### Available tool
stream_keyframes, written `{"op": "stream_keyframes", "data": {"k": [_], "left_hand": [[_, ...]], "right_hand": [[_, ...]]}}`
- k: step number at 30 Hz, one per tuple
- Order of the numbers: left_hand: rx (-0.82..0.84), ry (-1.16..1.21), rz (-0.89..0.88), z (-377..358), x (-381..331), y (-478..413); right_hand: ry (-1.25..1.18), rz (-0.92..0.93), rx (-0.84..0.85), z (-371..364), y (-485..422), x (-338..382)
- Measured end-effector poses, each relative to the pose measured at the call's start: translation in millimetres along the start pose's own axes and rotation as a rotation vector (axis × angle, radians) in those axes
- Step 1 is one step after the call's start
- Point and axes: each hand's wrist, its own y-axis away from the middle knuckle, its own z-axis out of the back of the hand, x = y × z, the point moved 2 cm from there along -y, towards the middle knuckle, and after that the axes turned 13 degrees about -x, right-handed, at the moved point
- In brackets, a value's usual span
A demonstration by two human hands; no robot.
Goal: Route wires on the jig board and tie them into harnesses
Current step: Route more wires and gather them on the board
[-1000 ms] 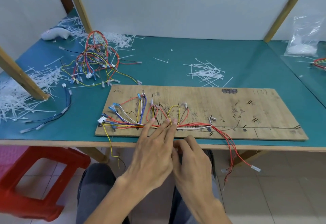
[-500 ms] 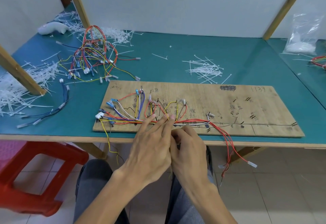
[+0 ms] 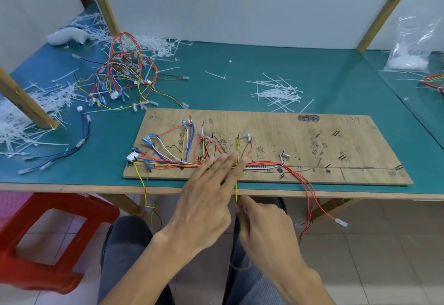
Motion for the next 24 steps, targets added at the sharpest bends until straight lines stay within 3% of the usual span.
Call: {"op": "stream_keyframes", "data": {"k": [4, 7, 10, 15, 19, 24], "left_hand": [[0.004, -0.044, 0.02, 0, -2, -2], [0.018, -0.06, 0.022, 2, -1, -5], [0.034, -0.071, 0.021, 4, -2, -6], [0.03, -0.079, 0.032, 6, -5, -7], [0.031, -0.07, 0.04, 3, -6, -7], [0.014, -0.073, 0.049, 1, -6, -7]], "right_hand": [[0.026, -0.009, -0.045, 32, -7, -22], [0.028, -0.059, -0.172, 66, -32, -54], [0.065, 0.002, -0.259, 83, -76, -75], [0.09, -0.024, -0.194, 75, -111, -91], [-0.01, 0.053, -0.295, 75, -83, -93], [0.077, 0.073, -0.23, 75, -45, -86]]}}
